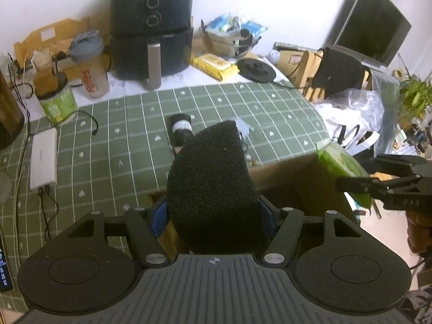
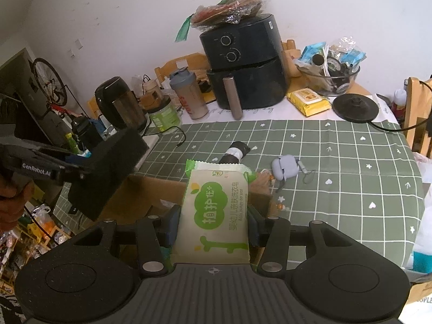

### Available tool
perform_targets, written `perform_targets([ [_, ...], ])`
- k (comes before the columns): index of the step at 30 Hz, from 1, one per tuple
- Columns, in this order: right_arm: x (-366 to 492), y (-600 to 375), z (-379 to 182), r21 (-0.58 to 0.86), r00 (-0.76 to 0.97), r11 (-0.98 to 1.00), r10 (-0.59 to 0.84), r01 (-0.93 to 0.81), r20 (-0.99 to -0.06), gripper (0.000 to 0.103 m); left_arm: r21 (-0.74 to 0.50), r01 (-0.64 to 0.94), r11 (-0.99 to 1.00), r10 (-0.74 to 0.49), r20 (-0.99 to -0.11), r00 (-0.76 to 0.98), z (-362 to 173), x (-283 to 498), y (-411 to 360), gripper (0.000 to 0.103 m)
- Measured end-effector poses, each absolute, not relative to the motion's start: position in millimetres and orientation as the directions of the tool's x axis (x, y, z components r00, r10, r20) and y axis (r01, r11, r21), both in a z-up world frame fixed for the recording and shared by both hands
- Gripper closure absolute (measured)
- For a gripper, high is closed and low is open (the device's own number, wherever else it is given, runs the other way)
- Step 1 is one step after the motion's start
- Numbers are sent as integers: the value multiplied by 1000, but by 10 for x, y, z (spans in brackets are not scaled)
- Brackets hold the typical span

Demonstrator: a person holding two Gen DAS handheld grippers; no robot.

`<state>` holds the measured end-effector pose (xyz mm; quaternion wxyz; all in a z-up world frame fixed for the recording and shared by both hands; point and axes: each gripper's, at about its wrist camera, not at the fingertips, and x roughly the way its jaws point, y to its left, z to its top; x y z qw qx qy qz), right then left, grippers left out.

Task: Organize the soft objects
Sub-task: 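Carry the wipes and foam over the box and open both grippers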

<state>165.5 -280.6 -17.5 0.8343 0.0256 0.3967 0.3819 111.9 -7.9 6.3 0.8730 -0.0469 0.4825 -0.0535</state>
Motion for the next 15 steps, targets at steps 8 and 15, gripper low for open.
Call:
perform_targets([
  [8, 1537, -2810, -206, 360, 375, 706, 657, -610, -654, 51, -109, 40, 993, -115, -889, 443, -196, 1036, -238, 21],
  [15, 1447, -2777, -245, 358, 358, 718, 637, -597, -682, 51, -117, -8, 993, -100, -880, 465, -221, 899, -295, 18],
])
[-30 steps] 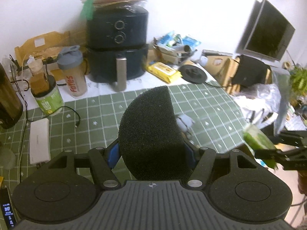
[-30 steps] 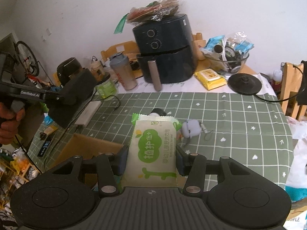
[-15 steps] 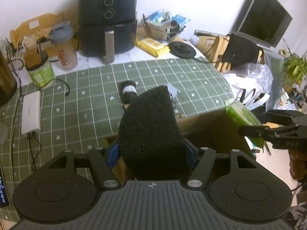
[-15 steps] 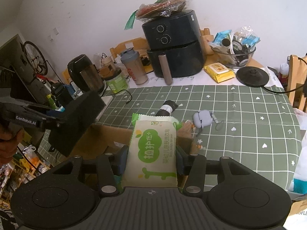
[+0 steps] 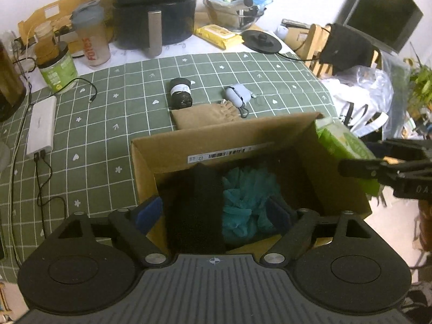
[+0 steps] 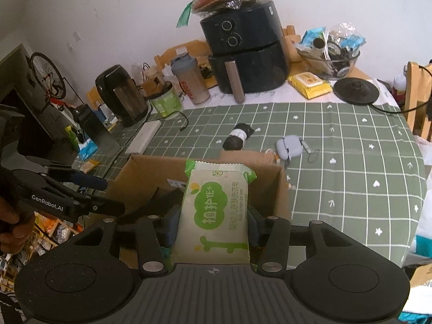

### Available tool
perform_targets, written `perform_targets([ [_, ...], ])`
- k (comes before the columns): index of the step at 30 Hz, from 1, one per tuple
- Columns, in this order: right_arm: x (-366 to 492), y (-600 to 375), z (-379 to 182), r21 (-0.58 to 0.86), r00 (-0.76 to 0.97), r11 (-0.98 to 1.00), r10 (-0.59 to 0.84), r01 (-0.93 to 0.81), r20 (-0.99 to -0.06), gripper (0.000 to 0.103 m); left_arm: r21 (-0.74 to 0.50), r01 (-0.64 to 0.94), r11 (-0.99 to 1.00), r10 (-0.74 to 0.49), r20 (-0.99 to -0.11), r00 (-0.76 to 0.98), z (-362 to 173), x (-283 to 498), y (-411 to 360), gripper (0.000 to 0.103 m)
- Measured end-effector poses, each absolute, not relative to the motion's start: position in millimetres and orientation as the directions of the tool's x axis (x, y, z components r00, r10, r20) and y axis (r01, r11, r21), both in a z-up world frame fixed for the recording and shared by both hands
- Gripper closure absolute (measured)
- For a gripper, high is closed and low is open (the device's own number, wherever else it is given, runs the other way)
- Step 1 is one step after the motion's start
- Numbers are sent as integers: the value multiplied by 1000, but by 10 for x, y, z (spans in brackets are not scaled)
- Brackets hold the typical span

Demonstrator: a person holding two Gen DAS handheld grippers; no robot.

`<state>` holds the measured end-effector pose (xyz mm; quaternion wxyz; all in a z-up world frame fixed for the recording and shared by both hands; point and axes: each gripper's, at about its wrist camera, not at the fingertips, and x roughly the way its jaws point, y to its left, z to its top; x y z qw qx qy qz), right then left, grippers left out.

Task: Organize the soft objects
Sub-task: 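Carry the wipes and foam over the box and open both grippers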

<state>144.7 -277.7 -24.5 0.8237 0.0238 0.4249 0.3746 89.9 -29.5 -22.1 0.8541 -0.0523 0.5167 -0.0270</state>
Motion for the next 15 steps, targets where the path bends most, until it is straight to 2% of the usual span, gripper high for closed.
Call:
perform_targets([
  [7, 1441, -2738, -240, 386, 341, 737, 624, -554, -703, 51, -101, -37, 994, -69, -863, 500, -183, 861, -414, 19],
  [10, 1457, -2659, -241, 361, 332, 752, 595, -552, -732, 46, -110, -49, 993, -70, -857, 511, -165, 838, -429, 19],
  [14, 1415, -2593, -215, 315, 344, 748, 580, -584, -739, 12, -81, -78, 994, -30, -860, 509, -149, 815, -433, 19],
  [15, 1402, -2587, -212, 306, 349, 748, 576, -589, -739, 10, -82, -82, 993, -30, -862, 506, -146, 810, -428, 19],
])
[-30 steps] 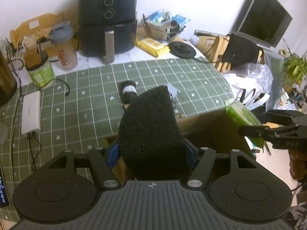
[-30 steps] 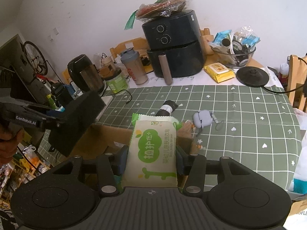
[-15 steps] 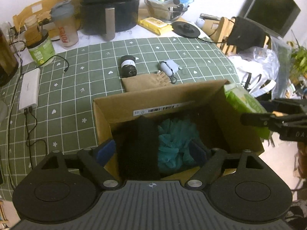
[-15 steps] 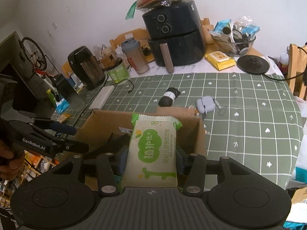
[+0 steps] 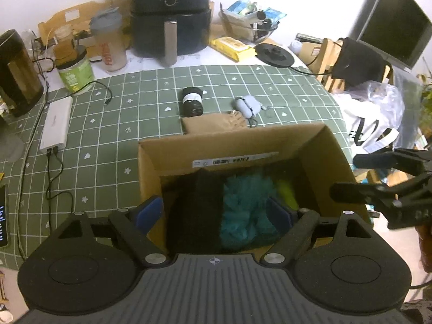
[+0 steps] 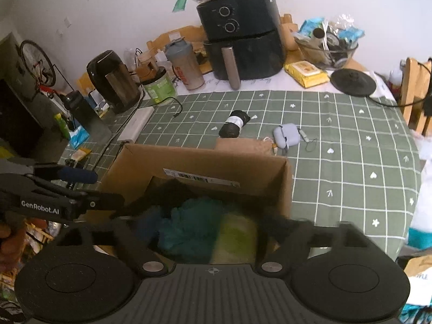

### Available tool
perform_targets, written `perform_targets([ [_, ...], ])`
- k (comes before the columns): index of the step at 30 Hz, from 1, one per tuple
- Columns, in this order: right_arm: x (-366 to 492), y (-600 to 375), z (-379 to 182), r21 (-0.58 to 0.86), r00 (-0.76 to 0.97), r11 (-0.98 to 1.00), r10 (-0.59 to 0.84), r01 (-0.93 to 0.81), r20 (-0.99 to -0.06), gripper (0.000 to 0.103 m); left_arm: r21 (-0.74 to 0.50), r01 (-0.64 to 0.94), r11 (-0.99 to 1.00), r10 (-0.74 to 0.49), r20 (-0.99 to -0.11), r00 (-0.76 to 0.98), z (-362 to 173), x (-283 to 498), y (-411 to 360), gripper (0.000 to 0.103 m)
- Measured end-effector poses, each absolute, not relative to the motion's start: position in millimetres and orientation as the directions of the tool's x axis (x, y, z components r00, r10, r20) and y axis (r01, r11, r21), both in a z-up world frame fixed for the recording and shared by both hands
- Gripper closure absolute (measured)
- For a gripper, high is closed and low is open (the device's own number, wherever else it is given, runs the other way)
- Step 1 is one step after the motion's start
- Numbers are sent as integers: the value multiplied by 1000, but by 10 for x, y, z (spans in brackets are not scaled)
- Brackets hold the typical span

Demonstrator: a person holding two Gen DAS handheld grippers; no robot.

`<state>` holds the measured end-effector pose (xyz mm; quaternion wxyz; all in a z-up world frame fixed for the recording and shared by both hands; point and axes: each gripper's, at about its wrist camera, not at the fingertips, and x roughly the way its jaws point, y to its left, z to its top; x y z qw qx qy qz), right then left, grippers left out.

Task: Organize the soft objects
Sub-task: 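Carry the wipes and foam over the box and open both grippers, then withdraw both tools from the box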

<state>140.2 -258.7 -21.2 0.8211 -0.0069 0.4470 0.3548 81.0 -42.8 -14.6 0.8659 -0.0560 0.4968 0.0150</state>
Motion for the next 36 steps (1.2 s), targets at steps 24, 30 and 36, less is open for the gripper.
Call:
perform_targets([
  [24, 1429, -2703, -326, 266, 344, 804, 492, -532, -800, 0, -113, -170, 979, -25, -893, 450, -211, 746, -303, 19],
  [30, 1460, -2747, -333, 265, 350, 812, 485, -519, -802, 0, -113, -170, 979, -25, -892, 452, -206, 745, -296, 19],
  [36, 1487, -2772, -330, 263, 358, 821, 478, -507, -802, 0, -113, -161, 980, -25, -885, 465, -171, 761, -292, 19],
])
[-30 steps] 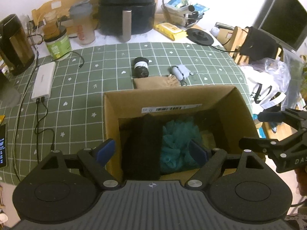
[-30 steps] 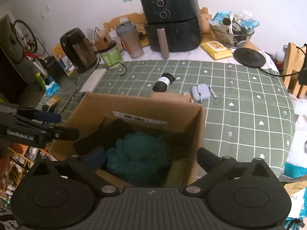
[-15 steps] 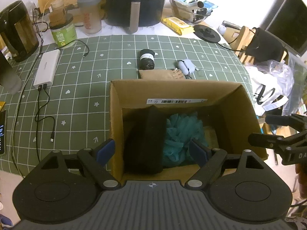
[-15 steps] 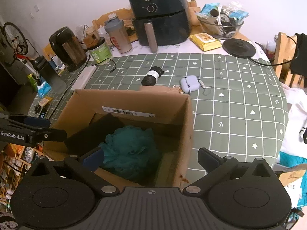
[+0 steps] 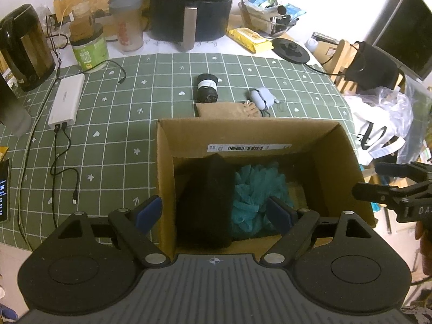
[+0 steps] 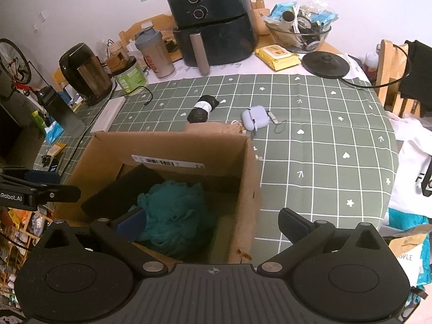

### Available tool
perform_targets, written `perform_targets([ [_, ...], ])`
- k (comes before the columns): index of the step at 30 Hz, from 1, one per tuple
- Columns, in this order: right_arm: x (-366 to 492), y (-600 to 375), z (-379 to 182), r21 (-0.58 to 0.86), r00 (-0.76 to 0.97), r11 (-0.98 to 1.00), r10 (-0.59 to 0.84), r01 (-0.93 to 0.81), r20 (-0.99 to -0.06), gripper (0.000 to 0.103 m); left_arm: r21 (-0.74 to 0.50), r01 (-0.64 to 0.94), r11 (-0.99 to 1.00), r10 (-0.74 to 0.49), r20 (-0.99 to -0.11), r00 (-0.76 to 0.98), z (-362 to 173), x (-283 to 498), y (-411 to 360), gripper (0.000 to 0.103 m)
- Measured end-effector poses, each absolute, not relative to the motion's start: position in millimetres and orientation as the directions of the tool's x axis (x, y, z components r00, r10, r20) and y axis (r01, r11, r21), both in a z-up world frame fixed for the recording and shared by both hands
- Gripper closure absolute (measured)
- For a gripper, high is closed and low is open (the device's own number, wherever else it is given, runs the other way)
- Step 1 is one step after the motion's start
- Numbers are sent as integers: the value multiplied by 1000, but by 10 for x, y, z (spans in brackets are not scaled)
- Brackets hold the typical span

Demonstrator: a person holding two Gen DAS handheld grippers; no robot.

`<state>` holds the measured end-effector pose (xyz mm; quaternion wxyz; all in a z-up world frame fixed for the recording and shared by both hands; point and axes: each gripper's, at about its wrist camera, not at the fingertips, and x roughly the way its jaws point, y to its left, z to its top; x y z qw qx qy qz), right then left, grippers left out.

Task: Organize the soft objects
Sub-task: 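Withdraw both tools from the box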

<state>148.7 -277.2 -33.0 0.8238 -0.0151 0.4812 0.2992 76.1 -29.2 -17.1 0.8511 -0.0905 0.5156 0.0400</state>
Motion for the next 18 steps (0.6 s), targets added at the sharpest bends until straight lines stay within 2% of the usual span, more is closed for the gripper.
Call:
perform_targets([
  [18, 1645, -2870, -324, 279, 387, 849, 466, -450, -795, 0, -113, -158, 981, -22, -873, 488, -135, 874, -232, 19],
])
